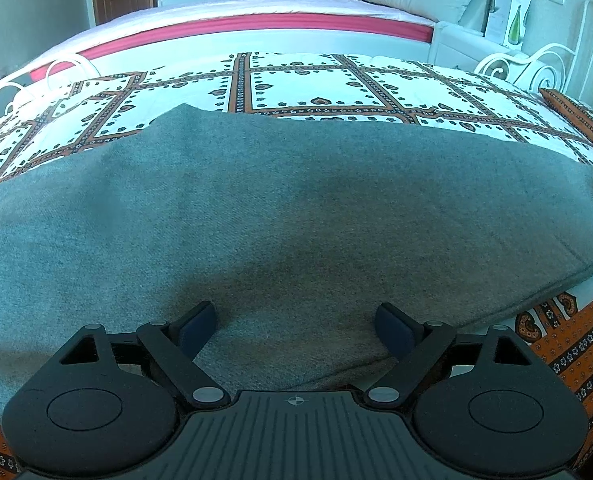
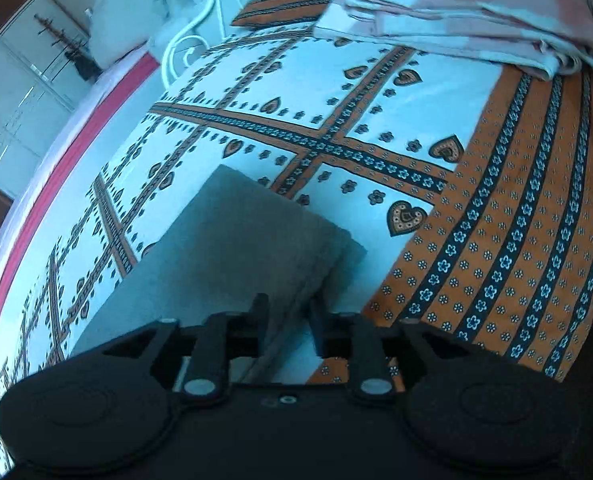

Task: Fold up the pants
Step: 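Withdraw the right gripper from the folded grey sweatpants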

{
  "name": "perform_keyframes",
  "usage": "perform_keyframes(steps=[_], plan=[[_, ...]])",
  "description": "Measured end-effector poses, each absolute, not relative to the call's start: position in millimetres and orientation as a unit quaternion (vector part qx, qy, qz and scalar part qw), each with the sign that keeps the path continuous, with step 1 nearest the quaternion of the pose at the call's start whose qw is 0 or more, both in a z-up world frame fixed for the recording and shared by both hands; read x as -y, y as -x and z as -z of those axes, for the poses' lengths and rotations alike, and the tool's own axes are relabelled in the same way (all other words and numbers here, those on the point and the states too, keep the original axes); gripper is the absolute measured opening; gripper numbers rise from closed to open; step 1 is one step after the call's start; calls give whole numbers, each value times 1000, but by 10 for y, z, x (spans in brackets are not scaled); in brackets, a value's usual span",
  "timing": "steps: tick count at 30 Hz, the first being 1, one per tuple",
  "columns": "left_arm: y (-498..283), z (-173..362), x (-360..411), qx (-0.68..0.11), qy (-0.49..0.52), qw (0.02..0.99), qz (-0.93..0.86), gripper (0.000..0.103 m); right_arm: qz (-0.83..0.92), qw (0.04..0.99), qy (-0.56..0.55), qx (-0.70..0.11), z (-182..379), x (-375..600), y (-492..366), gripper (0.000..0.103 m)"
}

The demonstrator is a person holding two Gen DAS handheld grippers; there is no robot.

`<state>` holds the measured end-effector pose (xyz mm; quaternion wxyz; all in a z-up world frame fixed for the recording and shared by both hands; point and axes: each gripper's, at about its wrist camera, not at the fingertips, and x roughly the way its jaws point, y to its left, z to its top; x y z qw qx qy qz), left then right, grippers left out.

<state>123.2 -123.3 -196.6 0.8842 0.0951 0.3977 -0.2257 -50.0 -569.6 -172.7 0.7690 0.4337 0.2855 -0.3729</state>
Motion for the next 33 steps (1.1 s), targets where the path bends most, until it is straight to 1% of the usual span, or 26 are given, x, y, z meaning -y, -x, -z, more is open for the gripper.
perform_keyframes(steps=[1,3,5,15,16,17,19,25,28,30,33], plan=[[-1232,1964,1233,-398,-95,885,224,88,376,766,-437,-285,1728,5699,517,28],[-1236,1958,1230,-399,-92,886,219,91,386,758,-441,-286,1728,5694,569,51],[-1238,1958,1221,-401,-88,886,216,91,390,756,-448,-276,1717,5706,619,58],[-1242,1910,1204,-415,-73,888,184,92,335,757,-501,-251,1839,5778,550,59],[-1243,1906,1197,-415,-72,889,179,92,335,755,-506,-249,1858,5786,549,60],[-1246,1903,1191,-415,-71,890,176,93,331,754,-511,-246,1873,5793,551,64],[-1261,1902,1176,-417,-68,890,170,93,321,758,-511,-246,1851,5782,558,64],[-1268,1948,1188,-415,-72,891,171,100,300,756,-522,-257,1873,5763,569,65],[-1267,1956,1200,-413,-77,891,172,100,294,760,-527,-243,1935,5759,575,72],[-1267,1958,1207,-412,-78,891,172,102,287,771,-520,-233,1957,5746,564,80],[-1265,1964,1215,-412,-78,891,172,103,281,785,-505,-224,1981,5751,520,81]])
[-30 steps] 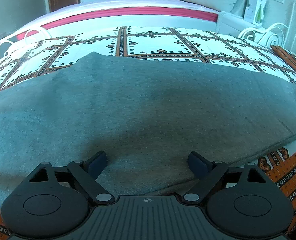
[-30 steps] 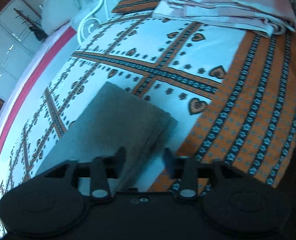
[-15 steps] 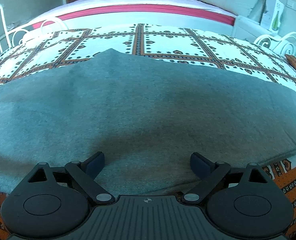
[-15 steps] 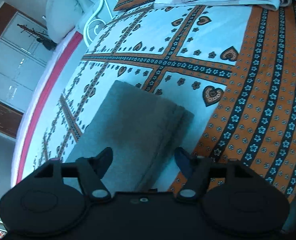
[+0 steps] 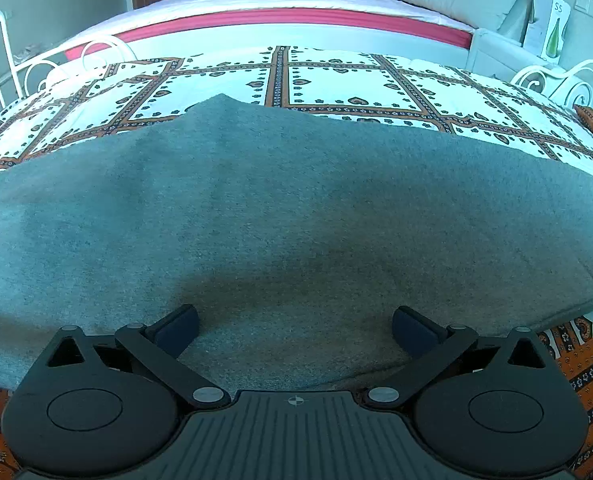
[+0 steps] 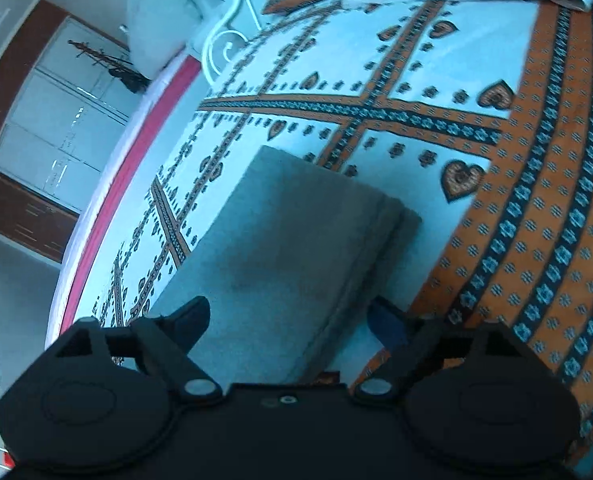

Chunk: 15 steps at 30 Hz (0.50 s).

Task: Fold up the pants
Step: 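Withdraw the right gripper from the folded grey sweatpants, then grasp the edge of the grey sweatpants with the right gripper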

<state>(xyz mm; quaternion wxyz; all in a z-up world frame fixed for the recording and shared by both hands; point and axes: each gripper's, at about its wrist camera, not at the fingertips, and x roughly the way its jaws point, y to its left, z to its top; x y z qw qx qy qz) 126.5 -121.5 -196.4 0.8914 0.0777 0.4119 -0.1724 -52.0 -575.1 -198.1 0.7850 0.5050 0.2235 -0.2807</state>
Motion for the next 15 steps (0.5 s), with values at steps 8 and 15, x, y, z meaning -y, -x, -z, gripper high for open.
perform_keyframes(steps=[8,15], plan=[[-1266,1977,1214,-409,-80,892,175,103,301,727,-584,-199,2026,5911,800,25],[-1250,1990,1222,-405,-83,894,175,103,317,722,-594,-164,2075,5940,947,28]])
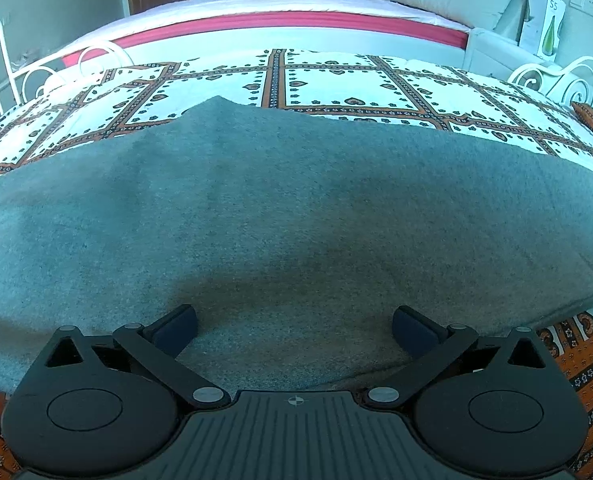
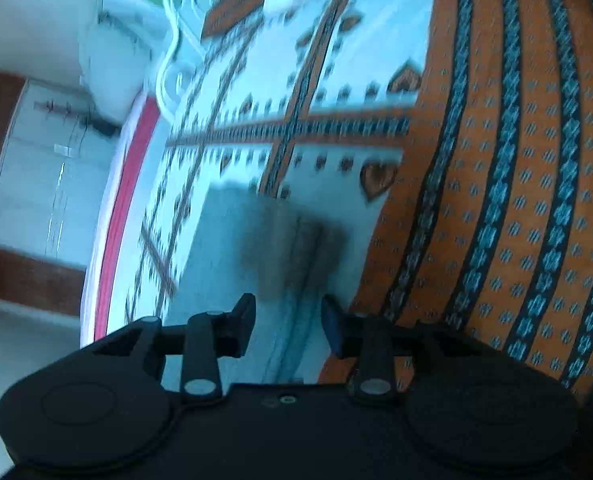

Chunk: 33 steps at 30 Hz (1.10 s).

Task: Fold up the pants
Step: 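Grasp the edge of the grey sweatpants with the right gripper, then fold the held edge over onto the pants and open the right gripper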

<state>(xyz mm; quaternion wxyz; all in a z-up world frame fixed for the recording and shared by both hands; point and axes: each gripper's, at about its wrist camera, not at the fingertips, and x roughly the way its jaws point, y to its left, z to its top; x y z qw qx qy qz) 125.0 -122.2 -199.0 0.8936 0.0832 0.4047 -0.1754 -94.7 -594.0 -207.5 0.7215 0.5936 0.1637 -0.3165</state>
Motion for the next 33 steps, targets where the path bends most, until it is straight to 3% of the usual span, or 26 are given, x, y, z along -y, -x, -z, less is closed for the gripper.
perform_keyframes(steps=[4,8,10,12,15,26,33], plan=[[-1247,1995,1225,-404,-82,894,176,103,315,711,-613,-140,2179,6009,947,32],[-1239,1976,1229,-404,-82,894,176,103,291,730,-602,-142,2100,6006,863,57],[-1230,1944,1236,-406,-84,892,180,103,292,743,-580,-161,2071,5989,798,42],[-1220,1915,1251,-405,-91,891,186,103,306,738,-577,-168,2110,6002,765,8],[-1221,1913,1265,-407,-101,888,187,103,302,728,-599,-139,2142,6007,802,6],[-1221,1914,1222,-411,-89,888,185,103,266,822,-486,-130,1507,5803,501,5],[-1226,1877,1070,-408,-71,891,186,103,174,913,-327,-173,851,5091,-230,5]])
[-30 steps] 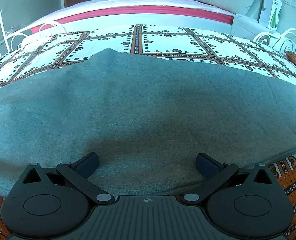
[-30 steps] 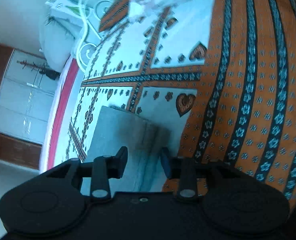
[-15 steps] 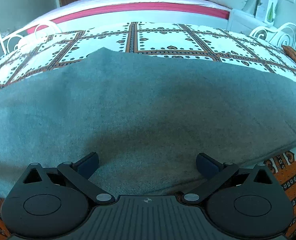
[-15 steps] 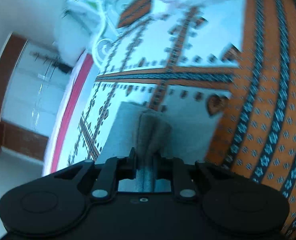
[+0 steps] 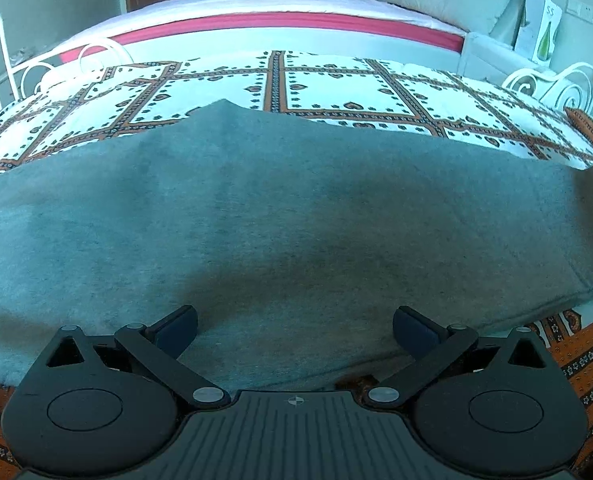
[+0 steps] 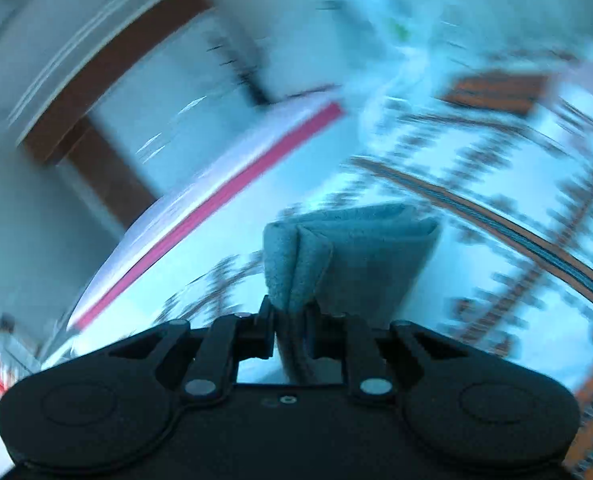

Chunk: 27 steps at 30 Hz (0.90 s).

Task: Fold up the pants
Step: 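Fold the held edge over onto the pants and open the right gripper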

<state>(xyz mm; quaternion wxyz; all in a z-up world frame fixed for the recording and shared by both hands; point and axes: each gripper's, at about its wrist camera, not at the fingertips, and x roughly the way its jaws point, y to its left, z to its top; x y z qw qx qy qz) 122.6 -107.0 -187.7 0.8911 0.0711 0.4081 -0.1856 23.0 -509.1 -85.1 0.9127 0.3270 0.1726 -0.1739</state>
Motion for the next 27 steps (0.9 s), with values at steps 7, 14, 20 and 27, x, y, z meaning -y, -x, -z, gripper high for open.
perform_keyframes(steps=[7,14,20,27], plan=[[-1281,1831,724,-402,-44,900,163,103,3,944,-246,-219,680,3944,-967,5],[-1354,1895,320,-399,-25,909,118,103,-83,920,-230,-308,1295,3100,-1430,5],[-1345,1903,176,-386,-24,916,106,103,-102,902,-200,-368,1738,2612,-1432,6],[-1372,1936,208,-388,-28,916,98,103,-116,889,-187,-401,1869,2539,-1442,11]])
